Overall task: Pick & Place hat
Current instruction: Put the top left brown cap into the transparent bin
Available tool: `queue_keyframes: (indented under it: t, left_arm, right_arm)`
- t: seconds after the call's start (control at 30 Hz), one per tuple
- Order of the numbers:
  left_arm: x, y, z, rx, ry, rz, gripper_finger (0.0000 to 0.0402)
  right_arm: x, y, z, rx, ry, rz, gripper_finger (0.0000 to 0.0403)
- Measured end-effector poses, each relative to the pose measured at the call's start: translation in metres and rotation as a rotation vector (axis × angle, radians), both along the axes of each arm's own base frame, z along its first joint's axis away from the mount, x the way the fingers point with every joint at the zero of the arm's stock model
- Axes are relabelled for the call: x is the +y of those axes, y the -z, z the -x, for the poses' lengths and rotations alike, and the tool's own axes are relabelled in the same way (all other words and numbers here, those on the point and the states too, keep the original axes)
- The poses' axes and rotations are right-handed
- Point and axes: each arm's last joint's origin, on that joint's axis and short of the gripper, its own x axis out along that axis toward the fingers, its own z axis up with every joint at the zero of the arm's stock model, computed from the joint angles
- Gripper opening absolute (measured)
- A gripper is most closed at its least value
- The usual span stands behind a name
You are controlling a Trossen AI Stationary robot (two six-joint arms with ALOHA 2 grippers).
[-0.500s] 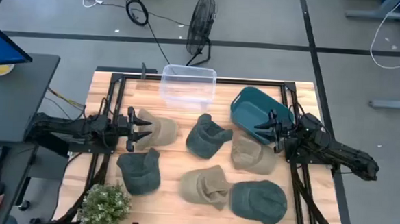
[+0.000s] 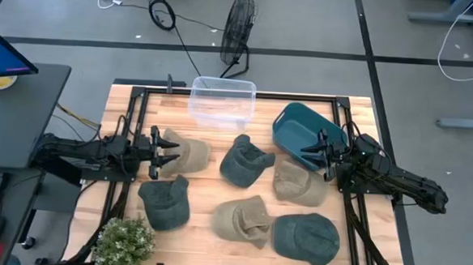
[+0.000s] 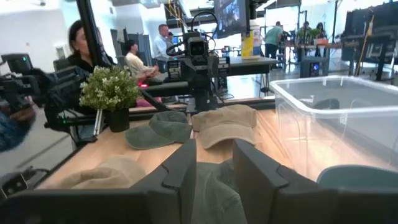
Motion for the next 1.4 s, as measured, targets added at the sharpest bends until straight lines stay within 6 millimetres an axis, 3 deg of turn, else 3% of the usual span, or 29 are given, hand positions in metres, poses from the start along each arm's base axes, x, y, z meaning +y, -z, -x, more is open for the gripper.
queue_keyframes:
  t: [0.17,0.3,0.47,0.6,0.77,0.97,1.2,1.4]
  left_arm:
    - [0.000,-0.019,0.002,-0.078,-0.010,-0.006,0.0177]
    - [0.001,-0.039,0.002,-0.039,-0.044,0.002,0.0177]
    - [0.003,-0.063,-0.008,0.103,-0.127,0.024,0.0177]
    - [0.006,-0.082,-0.020,0.218,-0.169,0.055,0.0177]
    - [0.013,-0.095,-0.037,0.324,-0.262,0.239,0.0177]
    - [0.020,-0.074,-0.050,0.505,-0.425,0.521,0.0177]
    - [0.023,-0.041,-0.057,0.712,-0.639,0.731,0.0177]
    - [0.023,-0.021,-0.069,0.755,-0.777,0.857,0.0177]
  right_arm:
    - [-0.001,-0.001,0.000,-0.012,0.018,-0.033,0.0107]
    - [0.000,-0.009,0.001,-0.089,0.028,0.055,0.0107]
    - [-0.001,-0.029,0.004,-0.266,0.102,0.101,0.0108]
    - [-0.002,-0.050,0.003,-0.263,0.110,0.110,0.0117]
    - [-0.005,-0.082,-0.011,-0.184,0.092,0.104,0.0127]
    - [-0.016,-0.107,-0.043,0.000,0.077,0.036,0.0128]
    - [-0.030,-0.102,-0.078,0.173,0.070,0.037,0.0128]
    - [-0.036,-0.096,-0.094,0.230,0.064,0.056,0.0129]
